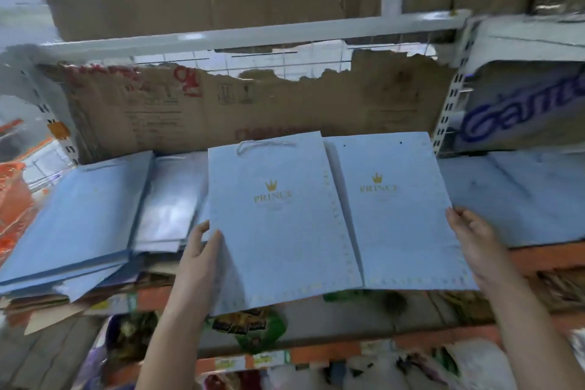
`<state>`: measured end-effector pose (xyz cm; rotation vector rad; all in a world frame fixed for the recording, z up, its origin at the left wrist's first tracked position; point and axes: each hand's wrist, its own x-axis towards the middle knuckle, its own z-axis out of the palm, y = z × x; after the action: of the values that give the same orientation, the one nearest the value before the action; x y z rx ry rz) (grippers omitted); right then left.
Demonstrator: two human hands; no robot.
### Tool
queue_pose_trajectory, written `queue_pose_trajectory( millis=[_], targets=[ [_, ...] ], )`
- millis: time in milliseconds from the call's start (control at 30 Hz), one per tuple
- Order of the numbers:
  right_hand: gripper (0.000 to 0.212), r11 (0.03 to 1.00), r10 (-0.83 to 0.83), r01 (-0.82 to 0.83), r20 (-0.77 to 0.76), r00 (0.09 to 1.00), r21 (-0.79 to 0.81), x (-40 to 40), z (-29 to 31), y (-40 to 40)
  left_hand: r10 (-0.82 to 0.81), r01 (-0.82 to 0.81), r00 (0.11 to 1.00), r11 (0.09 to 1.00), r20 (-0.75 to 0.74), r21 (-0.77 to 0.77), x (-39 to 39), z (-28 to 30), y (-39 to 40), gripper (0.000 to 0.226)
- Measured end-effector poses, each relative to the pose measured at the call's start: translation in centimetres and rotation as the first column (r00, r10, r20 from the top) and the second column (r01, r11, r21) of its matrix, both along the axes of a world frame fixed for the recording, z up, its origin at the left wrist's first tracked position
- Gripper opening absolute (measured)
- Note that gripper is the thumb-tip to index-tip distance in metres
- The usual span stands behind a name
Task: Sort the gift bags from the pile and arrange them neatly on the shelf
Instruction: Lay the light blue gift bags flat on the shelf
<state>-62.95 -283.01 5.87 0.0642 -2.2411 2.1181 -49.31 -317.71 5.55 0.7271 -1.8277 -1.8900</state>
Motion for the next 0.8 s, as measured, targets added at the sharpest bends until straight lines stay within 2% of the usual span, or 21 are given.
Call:
queue_pose_trajectory(
  millis=[100, 133, 200, 233, 300, 367, 400, 467, 600, 800],
  targets=[
    [0.027, 0.999, -0.053, 0.053, 0.007, 0.999, -0.002, 0.7, 0.1, 7.2, -0.075, 0.075, 0.997, 0.995, 0.0, -0.059, -2.2, -0.5, 6.7, 0.012],
    [0.033, 0.996, -0.086, 0.086, 0.003, 0.996, 0.008, 1.0, 0.2, 9.6, -0.092, 0.092, 0.996, 0.994, -0.005, -0.065, -2.7, -0.6, 9.2, 0.013],
    [0.06, 0.987, -0.156, 0.156, -0.016, 0.988, 0.031, 1.1, -0.4, 14.8, -0.124, 0.123, 0.992, 0.99, -0.018, -0.066, -4.1, -1.2, 13.8, 0.014],
    [0.064, 0.98, -0.193, 0.193, -0.008, 0.981, 0.038, 1.1, -0.9, 17.5, -0.145, 0.144, 0.989, 0.987, -0.005, -0.067, -4.7, -1.7, 16.0, 0.013],
    [0.049, 0.973, -0.232, 0.232, 0.025, 0.972, 0.021, 1.2, -1.7, 22.5, -0.177, 0.179, 0.984, 0.983, 0.035, -0.043, -5.7, -2.1, 20.5, 0.013],
    [0.053, 0.962, -0.272, 0.271, 0.04, 0.961, 0.025, 0.8, -2.4, 26.8, -0.218, 0.219, 0.976, 0.976, 0.027, -0.02, -6.6, -2.3, 24.5, 0.014],
    [0.043, 0.955, -0.296, 0.295, 0.046, 0.954, 0.029, 0.7, -2.6, 28.7, -0.232, 0.233, 0.972, 0.972, 0.031, -0.018, -7.1, -2.2, 26.4, 0.015],
    [0.01, 0.942, -0.336, 0.334, 0.058, 0.94, 0.033, 0.2, -3.1, 31.9, -0.253, 0.254, 0.966, 0.967, 0.05, -0.011, -8.4, -2.6, 29.0, 0.016],
    [0.013, 0.904, -0.427, 0.423, 0.112, 0.897, 0.064, -2.2, -4.8, 37.2, -0.274, 0.279, 0.957, 0.96, 0.1, -0.037, -11.7, -3.7, 32.3, 0.014],
    [0.011, 0.895, -0.446, 0.438, 0.119, 0.887, 0.089, -7.8, -5.2, 40.9, -0.224, 0.23, 0.969, 0.972, 0.107, -0.047, -17.9, -4.2, 35.6, 0.015]
  ],
)
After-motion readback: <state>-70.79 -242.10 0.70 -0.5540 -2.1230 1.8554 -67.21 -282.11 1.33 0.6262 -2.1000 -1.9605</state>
